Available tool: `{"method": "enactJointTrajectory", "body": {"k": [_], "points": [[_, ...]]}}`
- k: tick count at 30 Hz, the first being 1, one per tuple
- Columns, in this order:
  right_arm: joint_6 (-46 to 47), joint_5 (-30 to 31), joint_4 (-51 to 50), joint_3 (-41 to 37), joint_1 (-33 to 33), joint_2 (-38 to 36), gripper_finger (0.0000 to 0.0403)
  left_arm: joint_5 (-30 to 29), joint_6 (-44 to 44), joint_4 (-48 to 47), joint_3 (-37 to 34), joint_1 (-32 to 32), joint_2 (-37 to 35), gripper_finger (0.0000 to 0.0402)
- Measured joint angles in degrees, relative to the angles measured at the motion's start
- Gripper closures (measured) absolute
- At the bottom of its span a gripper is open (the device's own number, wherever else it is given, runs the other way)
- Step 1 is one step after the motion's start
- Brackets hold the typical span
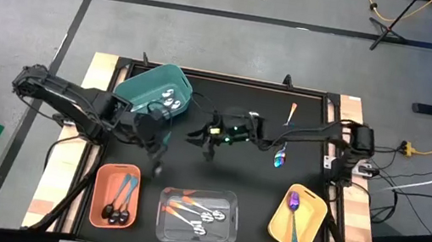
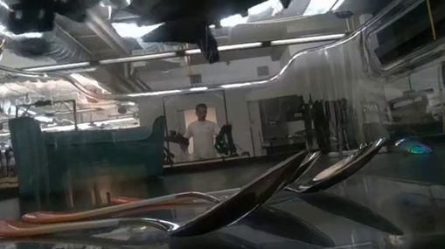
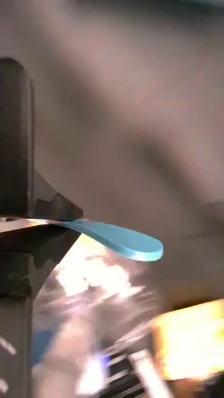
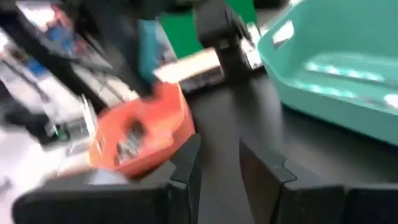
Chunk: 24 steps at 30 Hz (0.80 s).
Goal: Sort silverware by color (type)
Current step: Put the blue spoon into the orange bin
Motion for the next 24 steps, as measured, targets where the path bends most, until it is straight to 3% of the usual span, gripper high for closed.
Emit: {"method": "enactJointTrajectory", "body": {"k": [4,13,18,24], "points": [[-6.5,0.0,-12.5,0.0,-1.0,-3.1,0.0308,8.2,-3.5,-2.9,0.0,-4.4,0.2,0.04],[-11.8,12.9,-34.1,0.0,-2.1,-4.9,0.0308,5.9,-19.2,-4.9,0.0,-18.7,3.7,0.04],[-11.9,21.0,-37.2,-0.1,-2.0,-4.9,0.0309,3.6,-25.9,-6.0,0.0,-25.8,8.2,0.04],[-11.9,21.6,-36.5,-0.1,-2.0,-4.9,0.0309,4.2,-32.6,-8.0,0.0,-30.1,14.1,0.0399]]}}
